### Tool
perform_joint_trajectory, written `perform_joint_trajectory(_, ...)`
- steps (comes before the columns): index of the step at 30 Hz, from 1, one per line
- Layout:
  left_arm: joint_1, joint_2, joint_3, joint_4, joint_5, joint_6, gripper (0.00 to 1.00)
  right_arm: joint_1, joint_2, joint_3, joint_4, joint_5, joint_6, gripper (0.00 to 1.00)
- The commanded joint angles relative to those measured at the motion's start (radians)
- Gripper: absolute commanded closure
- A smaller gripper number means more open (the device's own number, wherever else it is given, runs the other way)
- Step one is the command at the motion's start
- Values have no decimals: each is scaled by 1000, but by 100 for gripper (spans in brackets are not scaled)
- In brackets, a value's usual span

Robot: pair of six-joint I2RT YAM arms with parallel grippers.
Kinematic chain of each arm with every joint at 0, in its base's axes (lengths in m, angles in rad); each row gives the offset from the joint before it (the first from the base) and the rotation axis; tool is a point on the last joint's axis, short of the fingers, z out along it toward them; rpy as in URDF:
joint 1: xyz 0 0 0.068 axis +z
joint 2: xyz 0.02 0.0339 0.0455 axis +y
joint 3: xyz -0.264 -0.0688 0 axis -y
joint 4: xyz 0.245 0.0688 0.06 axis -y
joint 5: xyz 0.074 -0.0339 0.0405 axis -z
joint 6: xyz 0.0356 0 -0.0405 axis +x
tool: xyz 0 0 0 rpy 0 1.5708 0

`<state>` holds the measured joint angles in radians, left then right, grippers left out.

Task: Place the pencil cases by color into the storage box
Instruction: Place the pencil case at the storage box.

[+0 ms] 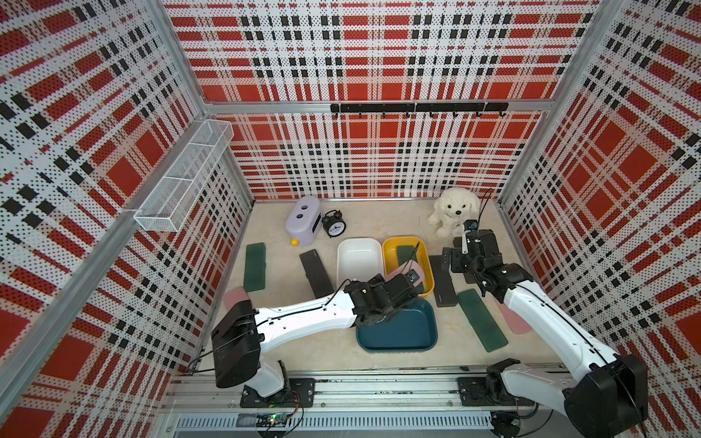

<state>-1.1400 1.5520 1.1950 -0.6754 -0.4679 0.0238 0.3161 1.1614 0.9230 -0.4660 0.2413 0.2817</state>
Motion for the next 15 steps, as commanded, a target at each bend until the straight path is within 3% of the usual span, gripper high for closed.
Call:
perform_joint_trajectory(1, 1, -8, -14, 54, 100, 154, 47, -11, -26, -15, 6, -10, 1, 0)
perform_joint_trajectory(7, -10, -22, -58, 55, 227, 248, 45, -37, -44, -23, 11, -19, -7, 0)
perform_joint_trajectory(15, -53, -45, -104, 53, 206, 334, 44, -79, -65, -34, 15, -30, -18, 0)
